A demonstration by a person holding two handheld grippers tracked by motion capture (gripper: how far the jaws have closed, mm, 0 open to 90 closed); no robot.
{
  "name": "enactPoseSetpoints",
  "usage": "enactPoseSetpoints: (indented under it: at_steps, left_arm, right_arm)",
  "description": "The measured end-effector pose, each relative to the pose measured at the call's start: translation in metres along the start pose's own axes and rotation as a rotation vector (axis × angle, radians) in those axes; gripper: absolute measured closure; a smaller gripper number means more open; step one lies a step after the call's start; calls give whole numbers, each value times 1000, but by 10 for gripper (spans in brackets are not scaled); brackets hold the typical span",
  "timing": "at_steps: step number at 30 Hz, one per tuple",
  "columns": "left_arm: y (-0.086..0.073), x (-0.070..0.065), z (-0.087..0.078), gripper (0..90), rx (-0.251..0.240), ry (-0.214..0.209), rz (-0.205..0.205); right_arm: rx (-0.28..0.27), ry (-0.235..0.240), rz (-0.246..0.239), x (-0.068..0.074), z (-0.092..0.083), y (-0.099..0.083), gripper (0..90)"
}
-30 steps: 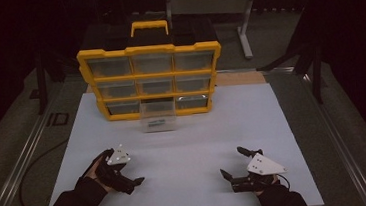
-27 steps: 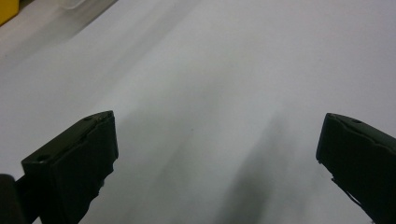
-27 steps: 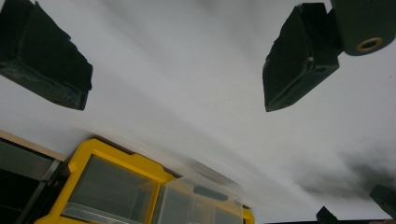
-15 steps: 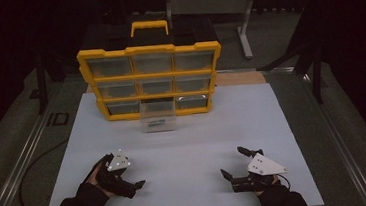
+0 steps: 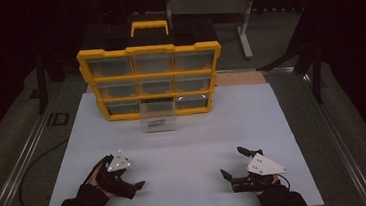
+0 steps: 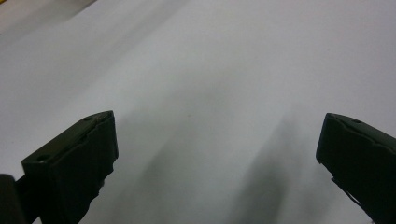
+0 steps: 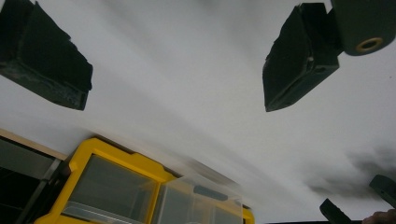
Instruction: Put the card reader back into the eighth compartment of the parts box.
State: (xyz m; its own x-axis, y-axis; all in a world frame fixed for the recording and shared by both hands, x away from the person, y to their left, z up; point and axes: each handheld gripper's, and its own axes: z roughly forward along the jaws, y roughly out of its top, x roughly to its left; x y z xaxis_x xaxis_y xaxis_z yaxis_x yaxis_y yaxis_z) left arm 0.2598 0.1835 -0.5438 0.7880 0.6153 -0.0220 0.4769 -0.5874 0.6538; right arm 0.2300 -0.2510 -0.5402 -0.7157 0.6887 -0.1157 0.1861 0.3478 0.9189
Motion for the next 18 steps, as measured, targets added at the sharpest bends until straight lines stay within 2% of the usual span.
enactPoseSetpoints:
  at_steps: [18]
  left_arm:
    - [0, 2, -1, 2, -1, -5, -3]
  right_arm:
    - [2, 0, 0, 0, 0, 0, 86]
